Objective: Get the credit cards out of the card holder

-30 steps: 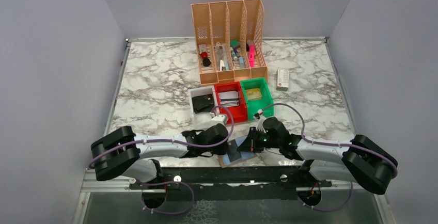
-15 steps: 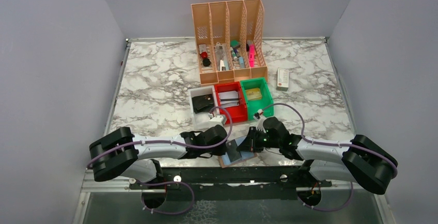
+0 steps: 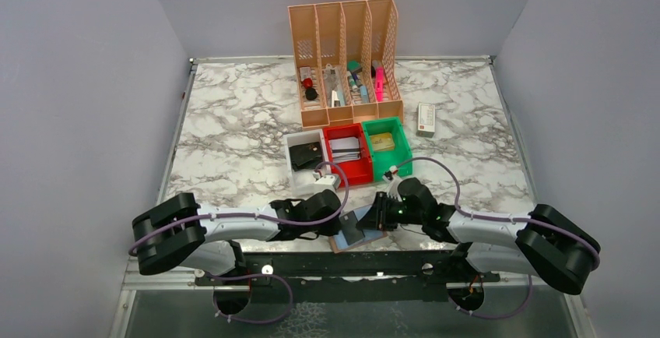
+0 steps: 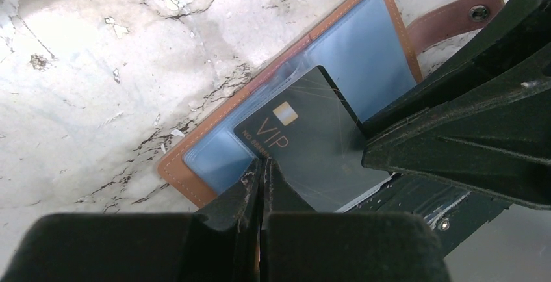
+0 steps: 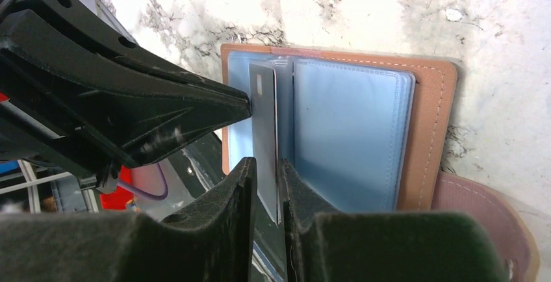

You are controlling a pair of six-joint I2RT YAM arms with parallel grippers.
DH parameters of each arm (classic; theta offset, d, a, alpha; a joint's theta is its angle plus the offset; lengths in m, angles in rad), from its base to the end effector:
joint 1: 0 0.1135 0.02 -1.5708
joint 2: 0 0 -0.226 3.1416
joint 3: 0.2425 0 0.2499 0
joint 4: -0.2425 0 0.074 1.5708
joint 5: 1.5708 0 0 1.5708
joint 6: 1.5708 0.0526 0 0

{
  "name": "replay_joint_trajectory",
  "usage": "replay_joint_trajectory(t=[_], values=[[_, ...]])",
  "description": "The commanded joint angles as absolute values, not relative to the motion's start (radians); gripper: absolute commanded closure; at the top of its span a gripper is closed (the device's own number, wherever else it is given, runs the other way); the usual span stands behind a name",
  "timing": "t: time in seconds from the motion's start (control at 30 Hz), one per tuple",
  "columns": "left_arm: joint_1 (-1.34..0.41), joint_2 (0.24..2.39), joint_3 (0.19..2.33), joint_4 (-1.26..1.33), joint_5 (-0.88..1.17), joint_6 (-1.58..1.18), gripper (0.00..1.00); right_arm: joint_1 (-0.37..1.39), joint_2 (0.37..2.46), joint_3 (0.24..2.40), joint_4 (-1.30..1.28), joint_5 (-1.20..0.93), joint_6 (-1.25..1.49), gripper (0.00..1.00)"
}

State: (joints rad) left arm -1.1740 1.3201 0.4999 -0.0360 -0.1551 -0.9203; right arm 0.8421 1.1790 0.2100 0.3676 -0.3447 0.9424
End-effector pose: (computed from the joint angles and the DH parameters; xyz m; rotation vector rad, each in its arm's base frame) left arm 0.1064 -0.2328 0.1008 0.2502 2.5488 -0.7282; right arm 0.1348 0.1777 0.0865 -0.1026 2.4850 1.2860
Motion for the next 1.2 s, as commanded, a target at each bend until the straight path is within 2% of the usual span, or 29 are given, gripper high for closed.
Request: replay_joint_trajectory(t=[0.0,0.17,0.27,0.33,0.53,0.9,1.0,1.17], values=[[-1.189,1.321,0.459,-0.149,-0.152,-0.911,0.99,0.835,1.155,0.189,0.404,-0.336,0.967,0.76],[-1.189,1.317,0.459,-0.151,-0.153,-0.911,0.99,0.834,1.157,0.171,0.440,-0.348,0.992,0.86],[-1.188,1.318,0.458,-0.152,-0.153,-0.911,0.99,0.831,1.158,0.156,0.479,-0.371,1.005,0.96],[-1.188,1.317,0.457,-0.152,-0.152,-0.911,0.99,0.826,1.157,0.151,0.488,-0.378,1.012,0.98],[-1.190,1.316,0.447,-0.153,-0.152,-0.914,1.00,0.797,1.132,0.132,0.495,-0.398,1.019,0.96],[-1.189,1.343,0.459,-0.151,-0.153,-0.908,1.00,0.787,1.231,0.131,0.599,-0.472,1.037,0.83],[-1.191,1.353,0.464,-0.151,-0.150,-0.907,1.00,0.787,1.259,0.126,0.636,-0.485,1.046,0.86],[-1.191,1.353,0.462,-0.152,-0.150,-0.908,1.00,0.787,1.265,0.126,0.640,-0.482,1.046,0.97]])
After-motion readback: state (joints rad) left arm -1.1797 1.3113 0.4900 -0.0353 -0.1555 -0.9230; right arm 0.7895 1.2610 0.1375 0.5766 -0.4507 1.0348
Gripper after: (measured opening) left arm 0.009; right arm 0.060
